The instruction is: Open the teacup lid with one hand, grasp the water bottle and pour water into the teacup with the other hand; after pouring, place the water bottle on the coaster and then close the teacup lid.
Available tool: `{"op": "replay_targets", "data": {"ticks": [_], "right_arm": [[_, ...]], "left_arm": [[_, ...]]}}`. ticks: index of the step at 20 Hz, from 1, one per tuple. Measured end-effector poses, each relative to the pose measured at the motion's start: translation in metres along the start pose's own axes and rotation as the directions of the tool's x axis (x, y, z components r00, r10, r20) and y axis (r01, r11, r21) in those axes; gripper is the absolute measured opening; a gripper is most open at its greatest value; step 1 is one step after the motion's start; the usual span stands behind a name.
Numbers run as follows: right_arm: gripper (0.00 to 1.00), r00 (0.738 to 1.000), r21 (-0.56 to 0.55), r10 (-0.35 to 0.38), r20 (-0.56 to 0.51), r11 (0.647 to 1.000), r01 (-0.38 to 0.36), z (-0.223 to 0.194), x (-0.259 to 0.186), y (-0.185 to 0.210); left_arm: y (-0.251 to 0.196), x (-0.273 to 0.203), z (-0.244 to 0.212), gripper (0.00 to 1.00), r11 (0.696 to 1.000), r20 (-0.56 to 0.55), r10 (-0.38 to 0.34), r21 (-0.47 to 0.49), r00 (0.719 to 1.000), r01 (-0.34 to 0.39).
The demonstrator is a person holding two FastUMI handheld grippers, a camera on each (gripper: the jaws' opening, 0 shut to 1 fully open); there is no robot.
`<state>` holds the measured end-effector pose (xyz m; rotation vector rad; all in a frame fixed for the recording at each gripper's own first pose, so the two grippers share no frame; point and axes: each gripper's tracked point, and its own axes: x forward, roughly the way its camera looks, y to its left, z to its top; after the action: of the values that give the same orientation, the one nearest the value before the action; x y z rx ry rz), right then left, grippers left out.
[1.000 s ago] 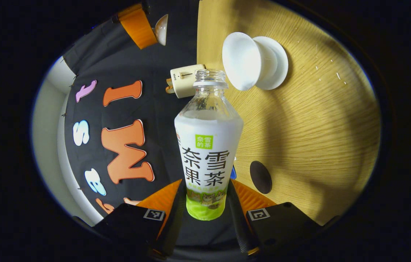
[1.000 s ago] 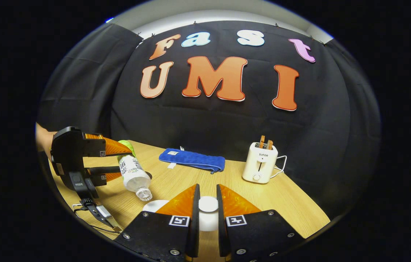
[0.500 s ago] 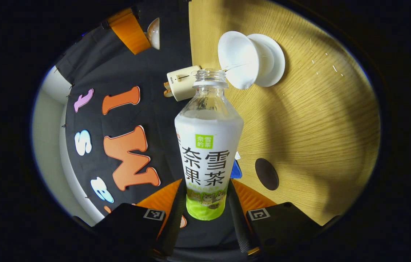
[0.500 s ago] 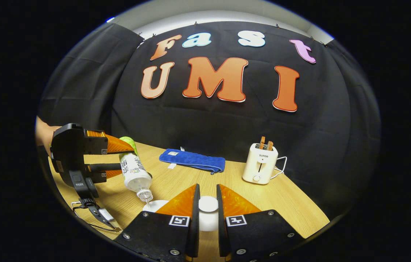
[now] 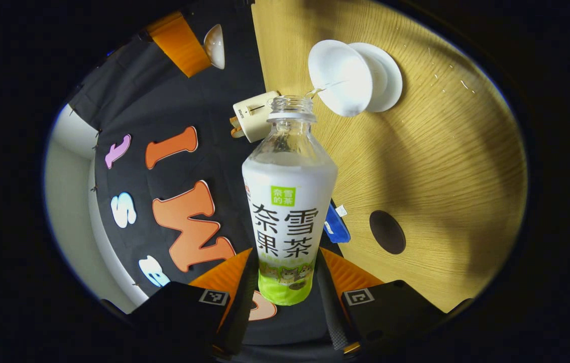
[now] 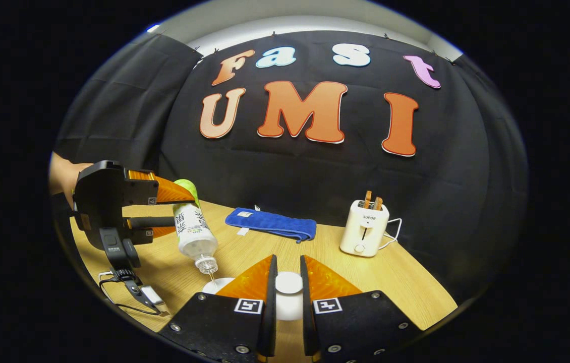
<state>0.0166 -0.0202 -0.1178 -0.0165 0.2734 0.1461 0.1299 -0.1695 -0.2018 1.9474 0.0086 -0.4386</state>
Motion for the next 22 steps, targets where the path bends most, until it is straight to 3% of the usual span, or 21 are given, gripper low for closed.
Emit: {"op": "replay_targets", "data": {"ticks": [6,13,22], "right_arm": [[0.22,1.0,0.001,0.024,-0.002,1.0,-0.024,0.0,-0.001,0.005],[0.22,1.0,-0.004,0.028,0.007,1.0,-0.028,0.007,0.0,0.002],[0.22,0.999,0.02,0.043,0.007,0.999,-0.043,0.006,-0.003,0.008]], "left_arm": [[0.005,0.0,0.001,0.66,0.999,-0.008,-0.005,0.05,1.0,0.006],[0.015,-0.002,0.002,0.67,0.989,-0.007,0.038,0.146,0.999,-0.036],[0.02,-0.004,0.006,0.67,0.978,0.013,0.059,0.199,0.998,-0.061]]}}
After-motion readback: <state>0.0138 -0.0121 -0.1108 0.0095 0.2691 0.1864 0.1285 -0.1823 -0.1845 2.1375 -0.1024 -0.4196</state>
